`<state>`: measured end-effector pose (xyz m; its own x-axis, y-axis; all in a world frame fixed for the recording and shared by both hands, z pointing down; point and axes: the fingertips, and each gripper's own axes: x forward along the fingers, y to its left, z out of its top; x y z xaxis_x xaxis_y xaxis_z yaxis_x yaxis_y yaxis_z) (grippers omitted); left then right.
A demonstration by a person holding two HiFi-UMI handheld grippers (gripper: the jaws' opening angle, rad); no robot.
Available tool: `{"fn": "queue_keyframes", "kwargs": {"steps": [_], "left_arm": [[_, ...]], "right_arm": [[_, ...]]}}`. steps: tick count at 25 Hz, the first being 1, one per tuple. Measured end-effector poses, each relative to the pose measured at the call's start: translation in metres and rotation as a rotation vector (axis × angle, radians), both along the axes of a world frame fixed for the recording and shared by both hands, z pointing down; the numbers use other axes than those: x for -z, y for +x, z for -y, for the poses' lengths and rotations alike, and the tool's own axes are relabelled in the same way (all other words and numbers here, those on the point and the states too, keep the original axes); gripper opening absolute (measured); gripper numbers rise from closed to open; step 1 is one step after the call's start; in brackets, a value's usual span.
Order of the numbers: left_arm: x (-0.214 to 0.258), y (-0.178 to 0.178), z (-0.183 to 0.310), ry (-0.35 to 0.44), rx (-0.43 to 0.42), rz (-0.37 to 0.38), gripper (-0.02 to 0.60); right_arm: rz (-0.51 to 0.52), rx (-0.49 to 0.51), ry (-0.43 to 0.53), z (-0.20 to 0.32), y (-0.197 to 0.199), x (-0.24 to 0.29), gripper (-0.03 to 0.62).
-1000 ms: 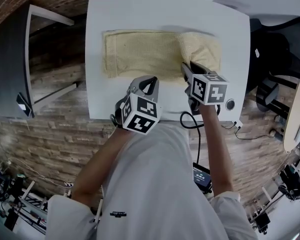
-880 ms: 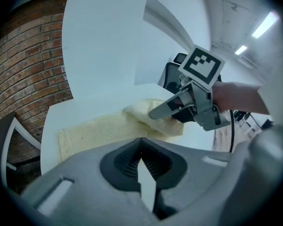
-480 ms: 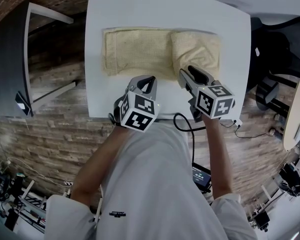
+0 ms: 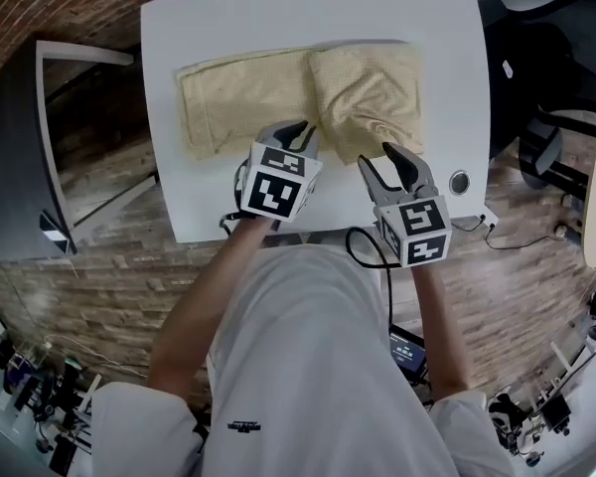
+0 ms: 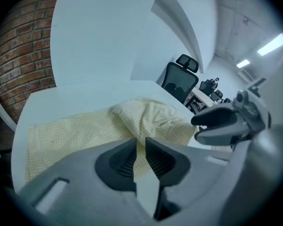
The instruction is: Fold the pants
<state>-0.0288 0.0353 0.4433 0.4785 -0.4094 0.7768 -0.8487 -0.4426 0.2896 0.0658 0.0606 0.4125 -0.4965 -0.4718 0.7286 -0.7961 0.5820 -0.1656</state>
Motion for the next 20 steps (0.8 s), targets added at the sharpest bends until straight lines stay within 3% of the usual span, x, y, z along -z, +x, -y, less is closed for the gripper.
{"fn": "queue_keyframes", "kwargs": {"steps": [6,14,18,19,20], "left_arm": [[-0.005,0.011,0.028,-0.097,0.136,-0.17,0.075],[-0.027,0.003,0.068,-0.174,0.266,-0.265,0.092],[-0.038,0.004,0.084,-0.203,0.308,-0.286,0.106],[-0.041,0.003,0.087,-0.21,0.313,-0.278,0.106],[-0.044,0.002,0.09,-0.218,0.316,-0.267,0.106]], "right_arm": [[-0.002,0.098,0.075,-0.018,-0.031,0.006,0.189],[-0.123,0.199,0.104,-0.025,-0.05,-0.026,0.19],[-0.245,0.24,0.114,-0.025,-0.045,-0.055,0.189],[-0.286,0.243,0.116,-0.025,-0.042,-0.062,0.176],[-0.321,0.242,0.12,-0.024,-0.04,-0.068,0.118]]}}
